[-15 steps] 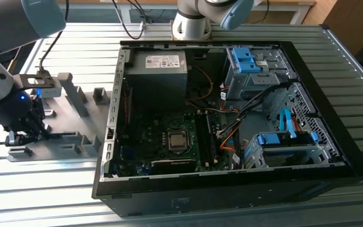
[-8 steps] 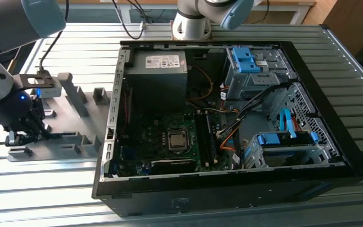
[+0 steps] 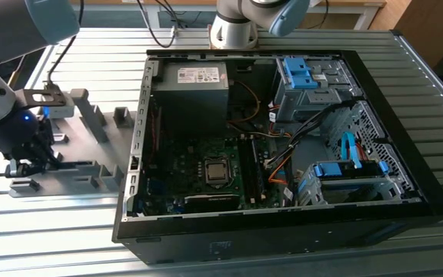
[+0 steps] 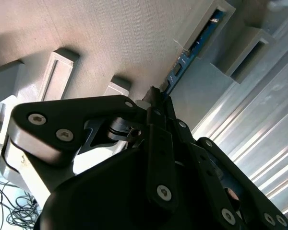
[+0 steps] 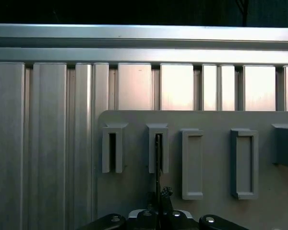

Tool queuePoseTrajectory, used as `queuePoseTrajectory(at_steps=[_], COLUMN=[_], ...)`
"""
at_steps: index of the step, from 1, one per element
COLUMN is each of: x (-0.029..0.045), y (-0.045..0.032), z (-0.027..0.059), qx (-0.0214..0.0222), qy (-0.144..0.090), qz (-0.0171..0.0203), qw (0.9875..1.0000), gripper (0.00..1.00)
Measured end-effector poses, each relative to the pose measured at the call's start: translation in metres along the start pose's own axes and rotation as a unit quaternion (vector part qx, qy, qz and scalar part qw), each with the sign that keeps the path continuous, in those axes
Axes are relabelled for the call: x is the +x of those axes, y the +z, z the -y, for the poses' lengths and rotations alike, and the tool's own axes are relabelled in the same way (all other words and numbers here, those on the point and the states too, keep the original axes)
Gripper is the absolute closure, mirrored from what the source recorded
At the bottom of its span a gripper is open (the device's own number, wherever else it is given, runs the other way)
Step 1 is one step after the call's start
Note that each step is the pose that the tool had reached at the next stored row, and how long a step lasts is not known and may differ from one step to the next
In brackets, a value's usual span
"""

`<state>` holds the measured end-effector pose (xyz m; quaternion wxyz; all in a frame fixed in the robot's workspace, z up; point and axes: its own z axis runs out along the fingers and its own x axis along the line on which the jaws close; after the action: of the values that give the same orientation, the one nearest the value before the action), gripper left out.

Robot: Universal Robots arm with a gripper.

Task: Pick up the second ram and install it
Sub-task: 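Pick up the second ram and move it above second insertion slot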

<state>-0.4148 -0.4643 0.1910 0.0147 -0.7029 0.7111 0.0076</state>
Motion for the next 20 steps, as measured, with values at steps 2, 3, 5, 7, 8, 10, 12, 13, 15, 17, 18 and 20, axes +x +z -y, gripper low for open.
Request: queuePoseTrajectory(at_steps=[2, 3, 5, 7, 8, 10, 12, 13, 15, 17, 18, 20], x=[-0.0001, -0.0001, -0.0003, -0.0005, -0.0007, -0.0011, -0.0014, -0.0016, -0.0022, -0.0028, -0.0031, -0.0037], y=[-0.0019, -0.0031, -0.0071, -0.0127, -0.0161, -0.0232, -0.0312, -0.0354, -0.0443, -0.0533, -0.0577, -0.0665], z=[0.0000, 0.0000, 0.0001, 0.0002, 0.0002, 0.0002, 0.0003, 0.0004, 0.0004, 0.0005, 0.0006, 0.0007], qx=[0.0000, 0.0000, 0.0000, 0.0000, 0.0000, 0.0000, 0.0000, 0.0000, 0.0000, 0.0000, 0.0000, 0.0000], qy=[0.000, 0.000, 0.000, 0.000, 0.000, 0.000, 0.000, 0.000, 0.000, 0.000, 0.000, 0.000], qz=[0.0000, 0.0000, 0.0000, 0.0000, 0.0000, 0.0000, 0.0000, 0.0000, 0.0000, 0.0000, 0.0000, 0.0000], qw=[1.0000, 1.0000, 1.0000, 1.0000, 1.0000, 1.0000, 1.0000, 1.0000, 1.0000, 1.0000, 1.0000, 1.0000], gripper=[0.86, 0.86, 0.86, 0.86, 0.86, 0.86, 0.86, 0.86, 0.86, 0.86, 0.86, 0.86])
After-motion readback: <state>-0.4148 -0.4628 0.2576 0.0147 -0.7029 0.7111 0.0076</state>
